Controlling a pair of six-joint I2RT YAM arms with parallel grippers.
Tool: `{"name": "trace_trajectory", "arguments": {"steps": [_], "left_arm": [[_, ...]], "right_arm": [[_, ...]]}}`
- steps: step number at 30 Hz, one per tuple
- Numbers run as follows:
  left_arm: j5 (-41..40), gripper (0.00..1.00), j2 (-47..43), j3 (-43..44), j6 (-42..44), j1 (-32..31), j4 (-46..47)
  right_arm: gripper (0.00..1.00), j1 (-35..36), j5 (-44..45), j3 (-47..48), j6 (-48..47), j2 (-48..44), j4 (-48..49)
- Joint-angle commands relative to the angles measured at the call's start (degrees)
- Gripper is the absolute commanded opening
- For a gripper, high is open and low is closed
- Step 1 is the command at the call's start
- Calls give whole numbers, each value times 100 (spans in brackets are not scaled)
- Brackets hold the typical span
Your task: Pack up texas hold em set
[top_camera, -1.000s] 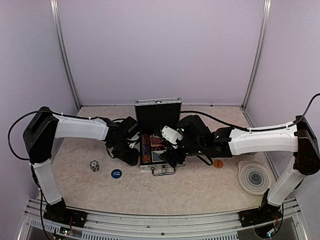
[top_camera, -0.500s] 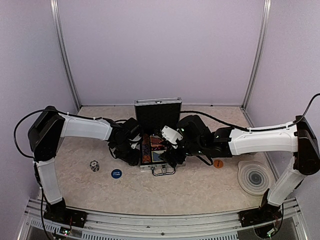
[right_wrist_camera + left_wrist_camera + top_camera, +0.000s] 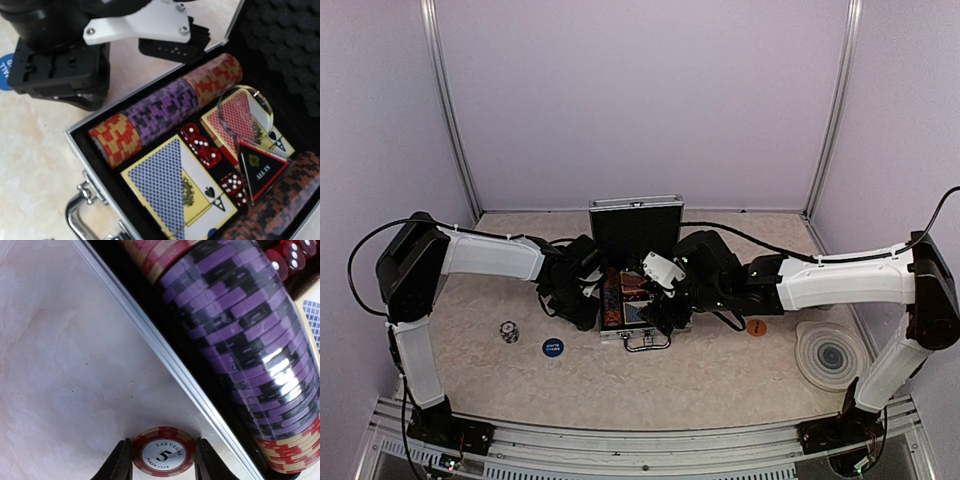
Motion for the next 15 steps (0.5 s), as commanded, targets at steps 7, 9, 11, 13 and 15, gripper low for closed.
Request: {"name": "trace_trajectory", "arguments": {"steps": [7, 9, 11, 13, 15], "left_arm": [[27, 36, -33, 73, 5, -4, -42], [-4, 36, -73, 94, 9, -4, -76], [-5, 36, -120, 100, 10, -4, -95], [-17, 36, -177, 109, 6, -4, -120], [-18, 36, -229, 114, 9, -4, -140]], "right_arm": [[90, -25, -2, 137, 21, 52, -63], [90, -25, -12, 192, 44, 57, -108], [90, -23, -17, 228, 64, 64, -130], [90, -27, -15, 252, 90, 80, -139], [90, -25, -23, 305, 129, 112, -166]]}}
